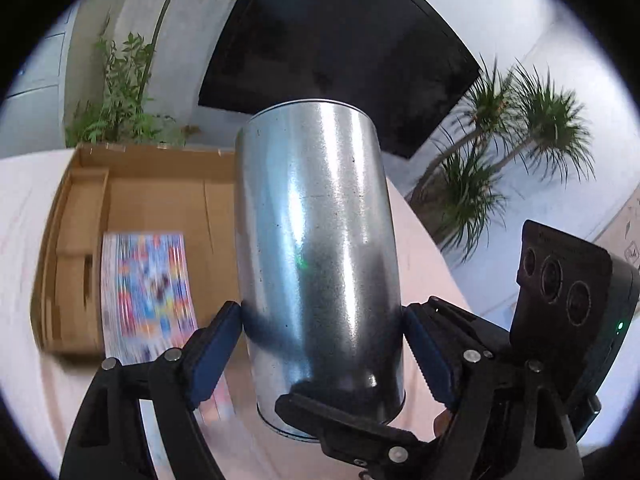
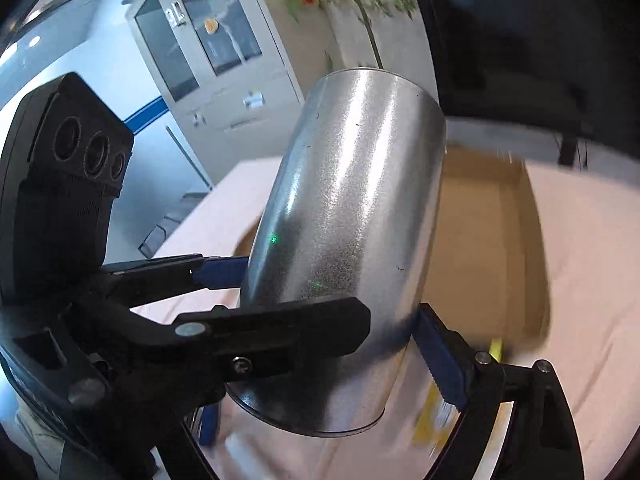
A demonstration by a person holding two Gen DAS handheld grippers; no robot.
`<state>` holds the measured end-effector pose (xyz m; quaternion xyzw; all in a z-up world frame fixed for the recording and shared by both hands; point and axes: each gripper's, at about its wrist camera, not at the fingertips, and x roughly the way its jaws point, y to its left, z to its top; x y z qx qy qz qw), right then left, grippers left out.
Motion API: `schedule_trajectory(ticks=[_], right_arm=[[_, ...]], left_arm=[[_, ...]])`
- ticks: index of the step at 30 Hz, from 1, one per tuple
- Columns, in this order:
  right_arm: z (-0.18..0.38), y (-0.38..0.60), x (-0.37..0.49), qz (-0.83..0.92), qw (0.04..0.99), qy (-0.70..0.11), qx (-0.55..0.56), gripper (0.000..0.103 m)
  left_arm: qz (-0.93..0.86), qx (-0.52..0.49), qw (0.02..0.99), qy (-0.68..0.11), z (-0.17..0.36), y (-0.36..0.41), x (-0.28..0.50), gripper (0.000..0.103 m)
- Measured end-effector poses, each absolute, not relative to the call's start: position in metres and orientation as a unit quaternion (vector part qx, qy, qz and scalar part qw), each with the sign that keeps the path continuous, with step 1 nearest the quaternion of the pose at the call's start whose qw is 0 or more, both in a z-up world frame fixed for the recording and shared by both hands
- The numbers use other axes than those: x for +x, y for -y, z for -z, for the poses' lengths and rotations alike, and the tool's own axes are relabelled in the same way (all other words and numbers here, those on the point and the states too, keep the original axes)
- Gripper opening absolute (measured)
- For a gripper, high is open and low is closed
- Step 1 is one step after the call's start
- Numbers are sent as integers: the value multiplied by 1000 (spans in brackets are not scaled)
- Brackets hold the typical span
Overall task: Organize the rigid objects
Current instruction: 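Set the silver cylinder upright in the box beside the game box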
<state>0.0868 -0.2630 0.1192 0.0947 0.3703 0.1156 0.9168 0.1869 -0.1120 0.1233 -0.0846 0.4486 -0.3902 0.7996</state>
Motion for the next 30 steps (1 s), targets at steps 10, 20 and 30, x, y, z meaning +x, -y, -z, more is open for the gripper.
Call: schedule_trajectory(ticks=[10, 20, 30], right_arm=[[-38, 317, 188, -123, 857, -476, 156, 89], [54, 322, 226, -106, 807, -552, 182, 89], [1, 301, 178, -104, 830, -525, 156, 90]], left_arm=[[362, -125, 725, -573, -8, 129, 285, 82], [339, -117, 700, -618, 54, 124, 289, 80], [320, -90, 778, -533, -4, 74, 234, 81]])
